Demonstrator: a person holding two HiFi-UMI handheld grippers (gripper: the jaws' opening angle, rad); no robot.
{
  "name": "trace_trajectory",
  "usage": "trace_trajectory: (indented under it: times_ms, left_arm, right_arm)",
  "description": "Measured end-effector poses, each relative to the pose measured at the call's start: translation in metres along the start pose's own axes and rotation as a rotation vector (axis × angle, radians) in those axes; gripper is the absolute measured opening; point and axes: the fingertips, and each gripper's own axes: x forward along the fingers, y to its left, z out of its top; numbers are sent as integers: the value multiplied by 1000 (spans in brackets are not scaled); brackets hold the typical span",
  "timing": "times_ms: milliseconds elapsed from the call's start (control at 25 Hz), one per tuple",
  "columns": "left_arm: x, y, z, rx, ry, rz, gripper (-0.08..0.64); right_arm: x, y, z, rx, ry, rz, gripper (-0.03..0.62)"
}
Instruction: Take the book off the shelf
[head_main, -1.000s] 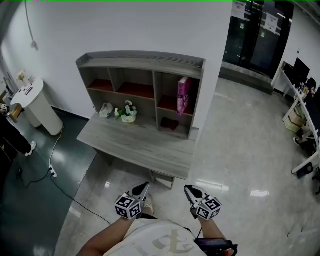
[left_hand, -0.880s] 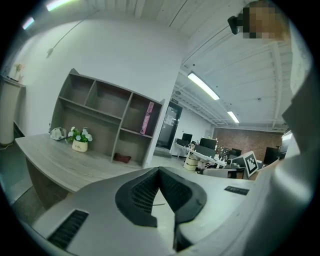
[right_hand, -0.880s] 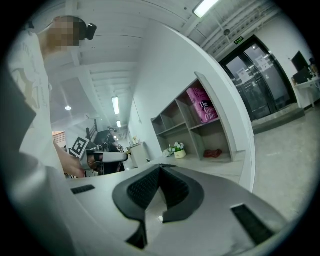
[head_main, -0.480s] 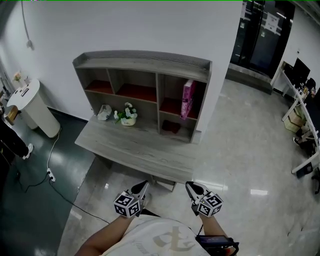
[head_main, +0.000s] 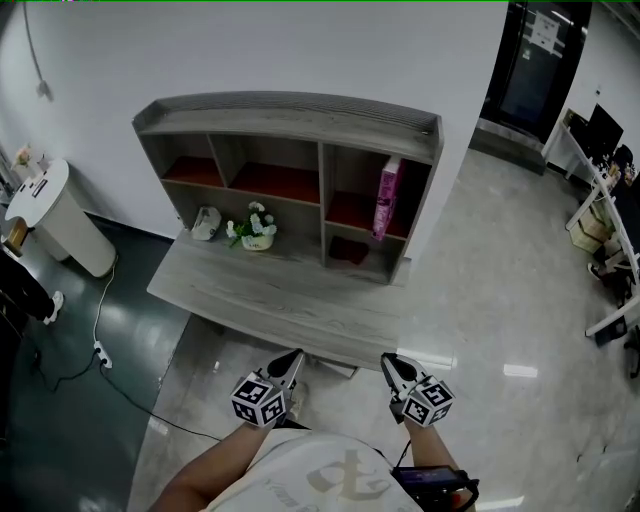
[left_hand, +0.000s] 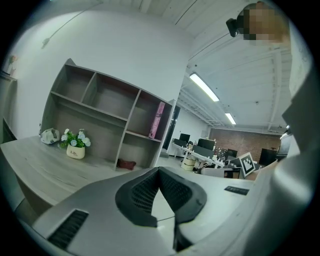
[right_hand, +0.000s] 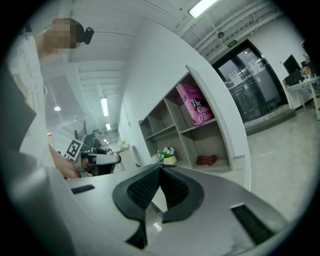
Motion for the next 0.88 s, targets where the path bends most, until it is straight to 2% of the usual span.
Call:
trace_trajectory:
  times_ms: [520, 880]
  left_arm:
    - [52, 69, 19, -9, 31, -78, 2]
    - [76, 118, 39, -11, 43, -137, 2]
  right_arm:
    - [65, -30, 21, 5, 2, -95, 5]
    - [115, -33, 34, 5, 3, -153, 5]
